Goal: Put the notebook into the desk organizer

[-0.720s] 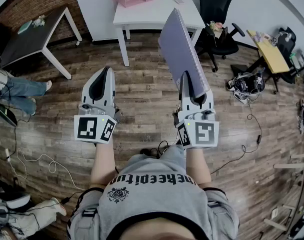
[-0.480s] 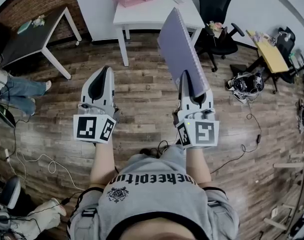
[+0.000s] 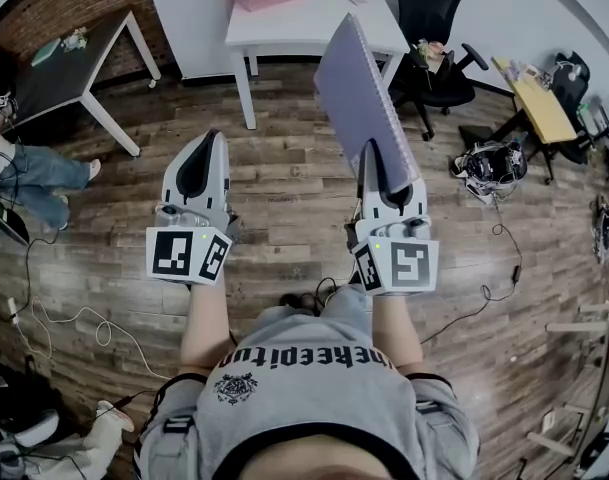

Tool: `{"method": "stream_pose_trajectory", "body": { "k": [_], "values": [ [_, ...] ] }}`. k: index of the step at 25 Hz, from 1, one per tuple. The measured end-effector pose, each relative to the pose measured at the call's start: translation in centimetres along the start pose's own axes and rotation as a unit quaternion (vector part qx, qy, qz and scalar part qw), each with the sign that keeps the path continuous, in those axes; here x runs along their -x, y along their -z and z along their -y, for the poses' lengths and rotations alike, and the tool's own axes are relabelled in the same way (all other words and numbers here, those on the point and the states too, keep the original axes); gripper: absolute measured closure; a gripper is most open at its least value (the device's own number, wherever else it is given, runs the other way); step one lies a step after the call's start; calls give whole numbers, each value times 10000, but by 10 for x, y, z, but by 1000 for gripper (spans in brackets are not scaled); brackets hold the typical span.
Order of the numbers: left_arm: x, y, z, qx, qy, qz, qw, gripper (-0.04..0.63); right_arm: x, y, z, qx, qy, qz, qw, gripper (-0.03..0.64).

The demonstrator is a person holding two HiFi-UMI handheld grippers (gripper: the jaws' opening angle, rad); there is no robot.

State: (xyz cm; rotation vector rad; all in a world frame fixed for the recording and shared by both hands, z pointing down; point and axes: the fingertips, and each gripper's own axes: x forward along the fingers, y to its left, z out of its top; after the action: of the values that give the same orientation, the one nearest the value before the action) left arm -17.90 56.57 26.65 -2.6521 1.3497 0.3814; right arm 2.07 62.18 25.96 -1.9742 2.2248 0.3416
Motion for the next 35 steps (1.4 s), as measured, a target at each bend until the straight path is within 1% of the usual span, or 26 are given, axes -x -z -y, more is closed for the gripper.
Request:
{"method": "stream_pose_trajectory", "body": {
  "k": [7, 10, 14, 17, 22, 35],
  "values": [
    [-2, 4, -2, -15, -3, -53, 10000, 592, -2, 2, 1, -20, -1, -1, 10000, 586],
    [-6, 6, -4, -39, 11, -57, 10000, 592, -8, 6, 4, -117, -31, 11, 9999, 586],
    [-21, 8, -8, -68, 70, -54, 9999, 592, -24, 14, 10, -152, -64, 20, 9999, 586],
    [-37, 14, -19, -85, -11, -49, 10000, 592, -44, 23, 14, -128, -115, -6, 9999, 586],
    [-79, 26, -39, -115, -123, -4, 9999, 592, -89, 39, 27, -142, -264, 14, 9996, 586],
    [-225, 42, -83, -257, -317, 127, 9991, 592, -239, 56, 88, -168, -624, 234, 9976, 586]
  ]
}}
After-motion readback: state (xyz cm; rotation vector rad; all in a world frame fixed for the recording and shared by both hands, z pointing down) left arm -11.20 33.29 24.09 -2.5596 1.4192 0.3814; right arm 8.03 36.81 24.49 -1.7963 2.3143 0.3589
